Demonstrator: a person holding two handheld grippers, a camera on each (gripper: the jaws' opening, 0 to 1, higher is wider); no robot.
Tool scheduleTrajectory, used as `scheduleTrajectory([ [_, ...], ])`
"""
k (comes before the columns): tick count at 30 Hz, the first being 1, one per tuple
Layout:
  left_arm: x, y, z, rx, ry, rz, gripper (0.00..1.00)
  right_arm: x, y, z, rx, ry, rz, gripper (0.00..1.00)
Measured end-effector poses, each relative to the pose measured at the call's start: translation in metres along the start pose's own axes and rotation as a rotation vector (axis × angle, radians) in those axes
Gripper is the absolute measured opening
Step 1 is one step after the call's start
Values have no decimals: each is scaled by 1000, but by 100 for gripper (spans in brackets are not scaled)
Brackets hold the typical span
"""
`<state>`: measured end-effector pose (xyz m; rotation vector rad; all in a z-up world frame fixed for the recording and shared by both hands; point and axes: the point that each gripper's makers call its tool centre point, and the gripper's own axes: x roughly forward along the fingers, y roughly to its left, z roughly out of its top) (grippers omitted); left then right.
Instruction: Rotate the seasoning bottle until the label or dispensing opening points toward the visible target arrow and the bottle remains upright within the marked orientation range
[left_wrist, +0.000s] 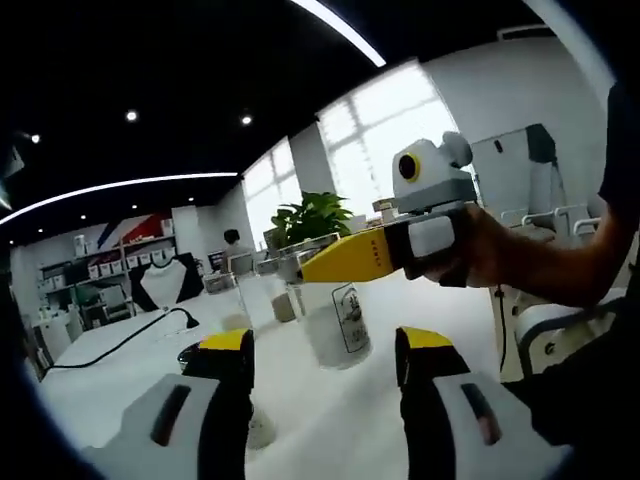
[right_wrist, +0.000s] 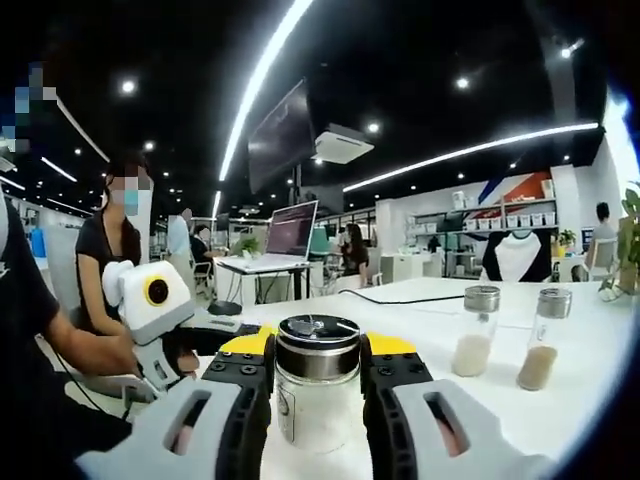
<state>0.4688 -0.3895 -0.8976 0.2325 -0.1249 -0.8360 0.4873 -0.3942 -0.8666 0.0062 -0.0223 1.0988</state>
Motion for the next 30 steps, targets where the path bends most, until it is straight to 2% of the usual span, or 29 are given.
scheduleTrajectory([
  [3, -2, 5, 3, 11, -4, 13, 67, 3, -7, -6, -1, 16, 1, 31],
  [8, -5, 15, 8, -32, -24, 29, 73, 10, -14, -16, 2, 38, 10, 31],
  [14, -7, 18, 11, -40, -41, 38, 79, 18, -17, -28, -28, 71, 43, 31],
  [17, -6, 17, 10, -42, -32, 33, 85, 19, -22, -33, -32, 84, 43, 31],
  [20, -4, 18, 7, -44, -22, 35, 91, 20, -28, -38, 0, 91, 59, 31],
  [30, -2, 17, 1, -66, 10, 43, 94, 24, -37, -46, -29, 122, 56, 32],
])
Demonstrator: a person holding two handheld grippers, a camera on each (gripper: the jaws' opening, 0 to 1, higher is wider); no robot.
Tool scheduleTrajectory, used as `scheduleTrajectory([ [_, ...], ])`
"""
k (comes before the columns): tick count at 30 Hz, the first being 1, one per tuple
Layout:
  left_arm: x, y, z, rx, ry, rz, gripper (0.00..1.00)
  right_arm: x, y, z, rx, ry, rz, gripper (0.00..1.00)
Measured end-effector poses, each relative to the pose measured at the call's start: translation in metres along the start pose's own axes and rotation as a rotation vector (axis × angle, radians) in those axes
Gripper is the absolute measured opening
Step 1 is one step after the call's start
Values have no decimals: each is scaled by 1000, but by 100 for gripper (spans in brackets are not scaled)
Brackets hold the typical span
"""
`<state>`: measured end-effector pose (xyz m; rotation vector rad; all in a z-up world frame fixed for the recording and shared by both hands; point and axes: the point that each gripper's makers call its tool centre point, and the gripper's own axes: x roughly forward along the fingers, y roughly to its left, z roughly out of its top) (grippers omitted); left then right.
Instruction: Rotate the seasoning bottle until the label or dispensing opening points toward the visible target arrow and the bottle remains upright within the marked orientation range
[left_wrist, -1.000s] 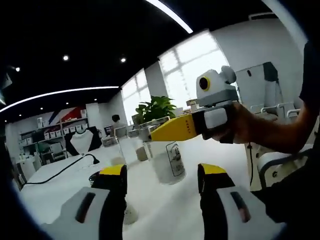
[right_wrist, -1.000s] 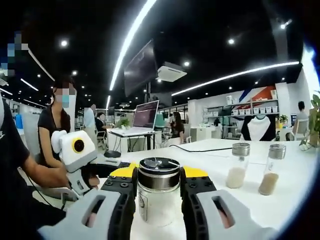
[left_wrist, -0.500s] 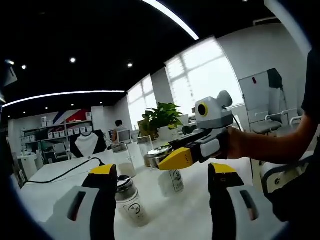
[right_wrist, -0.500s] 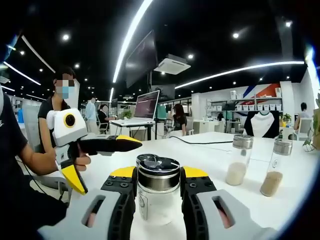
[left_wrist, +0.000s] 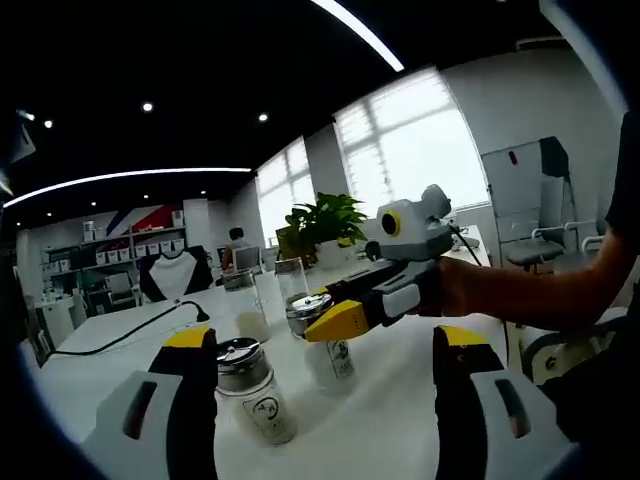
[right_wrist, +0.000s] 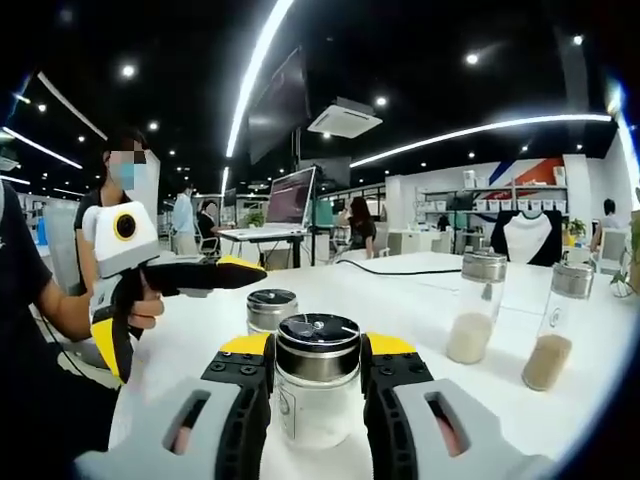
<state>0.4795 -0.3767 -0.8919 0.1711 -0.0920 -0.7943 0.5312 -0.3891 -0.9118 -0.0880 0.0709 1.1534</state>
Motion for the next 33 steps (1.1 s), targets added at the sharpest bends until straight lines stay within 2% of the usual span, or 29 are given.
scheduleTrajectory([
  [5, -2, 1, 3, 2, -3, 8, 95, 1, -3, -7, 4, 18, -8, 32],
  [23, -3, 4, -1, 5, 19, 16, 95, 1, 0, -8, -5, 25, 5, 32],
  [33, -2, 6, -4, -43, 24, 31, 99, -1, 2, -8, -2, 20, 2, 32],
])
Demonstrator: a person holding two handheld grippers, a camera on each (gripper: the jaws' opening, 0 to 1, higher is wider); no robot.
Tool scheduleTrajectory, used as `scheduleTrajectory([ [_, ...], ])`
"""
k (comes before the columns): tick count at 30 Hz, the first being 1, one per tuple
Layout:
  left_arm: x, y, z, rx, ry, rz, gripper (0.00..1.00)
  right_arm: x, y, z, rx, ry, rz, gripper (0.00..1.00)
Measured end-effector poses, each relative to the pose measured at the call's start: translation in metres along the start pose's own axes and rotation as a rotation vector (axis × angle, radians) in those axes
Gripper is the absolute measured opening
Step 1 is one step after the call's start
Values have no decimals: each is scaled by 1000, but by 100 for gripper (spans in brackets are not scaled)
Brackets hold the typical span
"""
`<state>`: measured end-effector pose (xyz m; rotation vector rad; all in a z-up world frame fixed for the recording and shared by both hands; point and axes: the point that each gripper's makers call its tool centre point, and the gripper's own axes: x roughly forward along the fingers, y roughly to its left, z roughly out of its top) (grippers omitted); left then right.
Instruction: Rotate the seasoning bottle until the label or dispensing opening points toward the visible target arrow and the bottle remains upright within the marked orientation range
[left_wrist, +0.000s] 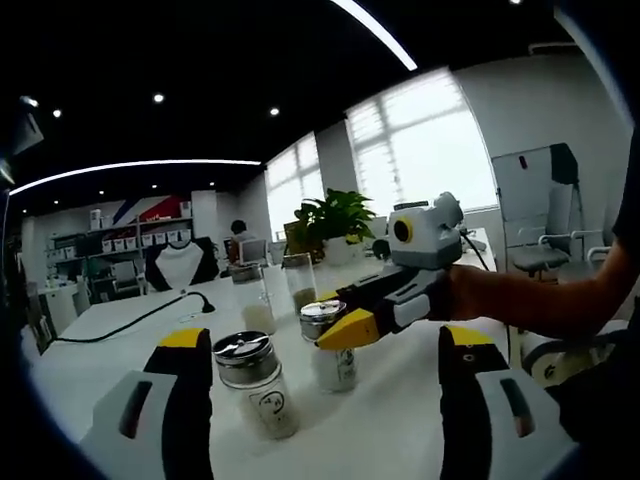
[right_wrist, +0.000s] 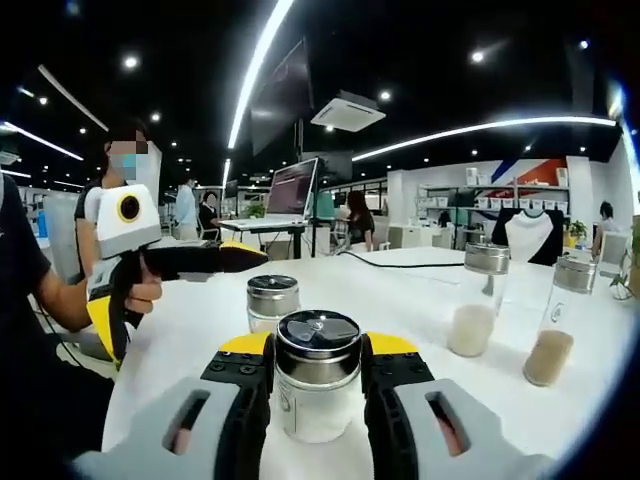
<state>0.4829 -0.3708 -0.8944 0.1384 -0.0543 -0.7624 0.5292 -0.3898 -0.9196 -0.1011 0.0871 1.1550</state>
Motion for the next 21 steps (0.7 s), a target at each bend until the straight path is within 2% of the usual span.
scheduleTrajectory([
  [8, 1, 0, -4, -6, 10, 5, 99, 2, 5, 0, -6, -6, 12, 32],
  [17, -1, 6, 0, -19, -5, 24, 99, 2, 5, 0, -14, -9, 16, 33],
  [21, 0, 4, 0, -24, -5, 15, 99, 1, 5, 13, -13, -70, 2, 42],
])
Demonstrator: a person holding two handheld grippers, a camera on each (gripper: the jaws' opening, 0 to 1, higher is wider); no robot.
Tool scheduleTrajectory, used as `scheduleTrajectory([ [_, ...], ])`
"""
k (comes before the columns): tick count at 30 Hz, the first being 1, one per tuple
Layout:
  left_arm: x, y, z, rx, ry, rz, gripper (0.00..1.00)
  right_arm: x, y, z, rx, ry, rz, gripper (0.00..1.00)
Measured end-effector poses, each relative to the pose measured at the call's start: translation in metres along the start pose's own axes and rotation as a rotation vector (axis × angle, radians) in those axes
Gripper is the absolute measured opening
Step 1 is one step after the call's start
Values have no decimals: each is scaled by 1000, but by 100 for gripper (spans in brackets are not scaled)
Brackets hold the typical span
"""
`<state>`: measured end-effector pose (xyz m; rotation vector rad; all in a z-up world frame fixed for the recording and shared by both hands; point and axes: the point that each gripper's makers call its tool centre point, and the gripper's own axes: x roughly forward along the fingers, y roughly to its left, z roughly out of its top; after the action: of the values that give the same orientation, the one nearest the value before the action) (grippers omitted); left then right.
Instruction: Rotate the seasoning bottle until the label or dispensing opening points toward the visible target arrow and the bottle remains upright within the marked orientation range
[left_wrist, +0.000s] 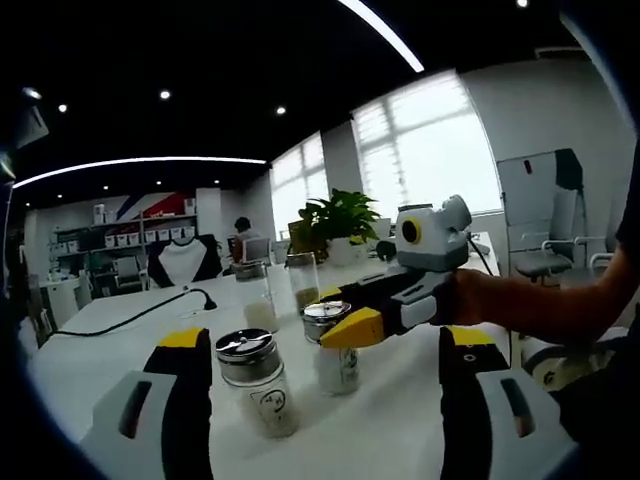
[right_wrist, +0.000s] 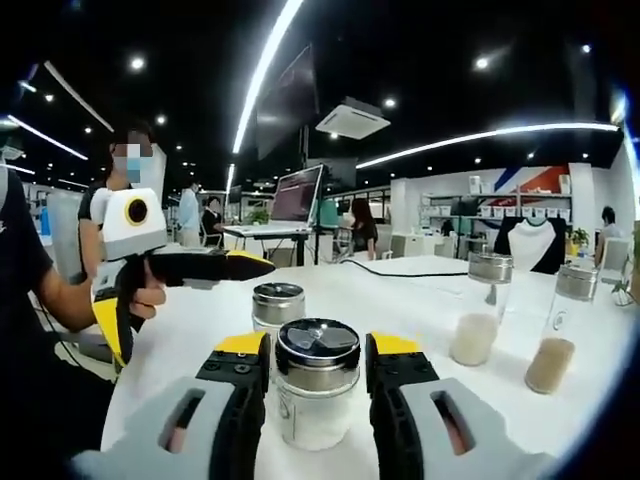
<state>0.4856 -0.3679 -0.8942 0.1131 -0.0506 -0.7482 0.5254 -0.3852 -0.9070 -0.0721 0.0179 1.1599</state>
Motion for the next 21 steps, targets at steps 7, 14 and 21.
scheduleTrajectory([
  [7, 1, -4, -4, 5, 14, -14, 99, -3, 1, 0, -52, 31, -8, 39],
  [14, -1, 2, -1, 7, 4, 6, 99, -3, 0, -12, -84, 70, -9, 32],
  [21, -1, 6, -4, 7, 9, 15, 99, -1, -5, -12, -76, 58, 1, 32],
])
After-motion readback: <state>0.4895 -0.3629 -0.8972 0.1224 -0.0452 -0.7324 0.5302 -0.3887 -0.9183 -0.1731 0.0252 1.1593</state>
